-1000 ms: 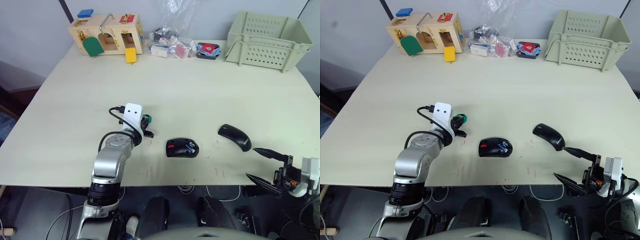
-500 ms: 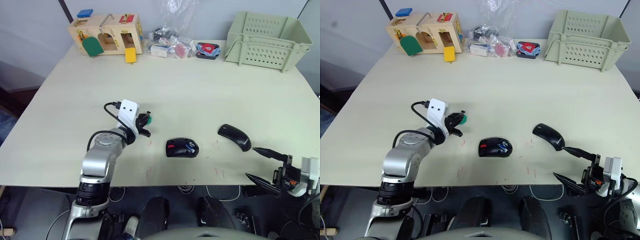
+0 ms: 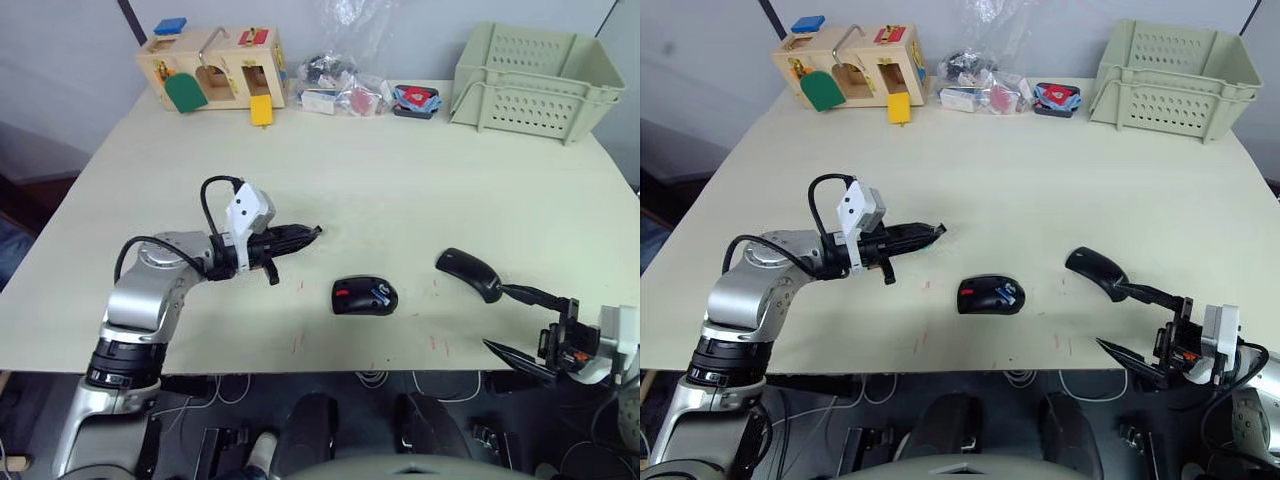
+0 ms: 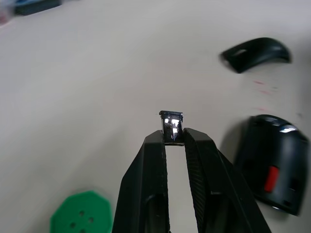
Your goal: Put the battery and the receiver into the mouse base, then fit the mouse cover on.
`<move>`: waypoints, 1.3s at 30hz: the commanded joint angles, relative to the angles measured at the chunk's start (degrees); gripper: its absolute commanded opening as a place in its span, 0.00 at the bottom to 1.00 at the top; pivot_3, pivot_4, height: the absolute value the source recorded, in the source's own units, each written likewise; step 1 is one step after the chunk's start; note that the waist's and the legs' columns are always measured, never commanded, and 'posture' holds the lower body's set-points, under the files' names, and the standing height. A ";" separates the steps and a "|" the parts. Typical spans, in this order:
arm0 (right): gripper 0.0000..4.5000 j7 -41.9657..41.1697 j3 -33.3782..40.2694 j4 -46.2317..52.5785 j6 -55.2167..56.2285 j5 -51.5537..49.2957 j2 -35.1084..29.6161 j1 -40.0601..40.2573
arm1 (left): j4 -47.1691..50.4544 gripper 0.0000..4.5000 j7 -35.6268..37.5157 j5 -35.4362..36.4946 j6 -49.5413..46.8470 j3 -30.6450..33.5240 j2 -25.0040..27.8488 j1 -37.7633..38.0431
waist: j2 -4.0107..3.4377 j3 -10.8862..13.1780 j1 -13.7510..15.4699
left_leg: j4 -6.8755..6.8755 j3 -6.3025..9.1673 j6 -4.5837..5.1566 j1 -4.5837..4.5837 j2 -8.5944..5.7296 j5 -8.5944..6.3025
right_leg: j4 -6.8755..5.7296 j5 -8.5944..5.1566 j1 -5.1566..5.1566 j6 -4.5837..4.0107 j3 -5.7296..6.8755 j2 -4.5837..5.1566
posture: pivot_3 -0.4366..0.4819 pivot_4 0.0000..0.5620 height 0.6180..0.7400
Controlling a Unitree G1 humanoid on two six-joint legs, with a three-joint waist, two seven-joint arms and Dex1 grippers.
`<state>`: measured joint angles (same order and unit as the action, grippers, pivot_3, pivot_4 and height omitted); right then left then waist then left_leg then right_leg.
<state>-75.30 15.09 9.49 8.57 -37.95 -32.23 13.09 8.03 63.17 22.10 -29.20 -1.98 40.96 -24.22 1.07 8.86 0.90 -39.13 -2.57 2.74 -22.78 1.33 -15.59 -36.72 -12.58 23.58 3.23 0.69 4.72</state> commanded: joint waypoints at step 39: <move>0.59 78.64 -18.93 10.99 -70.43 -69.50 -7.46 -35.16 | -0.62 0.08 13.45 -4.79 11.88 -13.45 -4.18 -10.42 | 0.24 0.18 -0.18 | -0.03 0.07 0.03 -0.19 0.04 -0.01 | 0.04 0.13 0.09 0.20 0.03 -0.03 | 0.48 0.27 1.00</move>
<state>1.47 -3.84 19.96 -63.12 -103.97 -39.42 -21.39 5.59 76.86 16.98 -17.61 -15.88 36.79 -34.55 1.31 9.04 0.73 -39.16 -2.50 2.77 -22.98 1.37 -15.59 -36.68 -12.44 23.67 3.45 0.72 4.70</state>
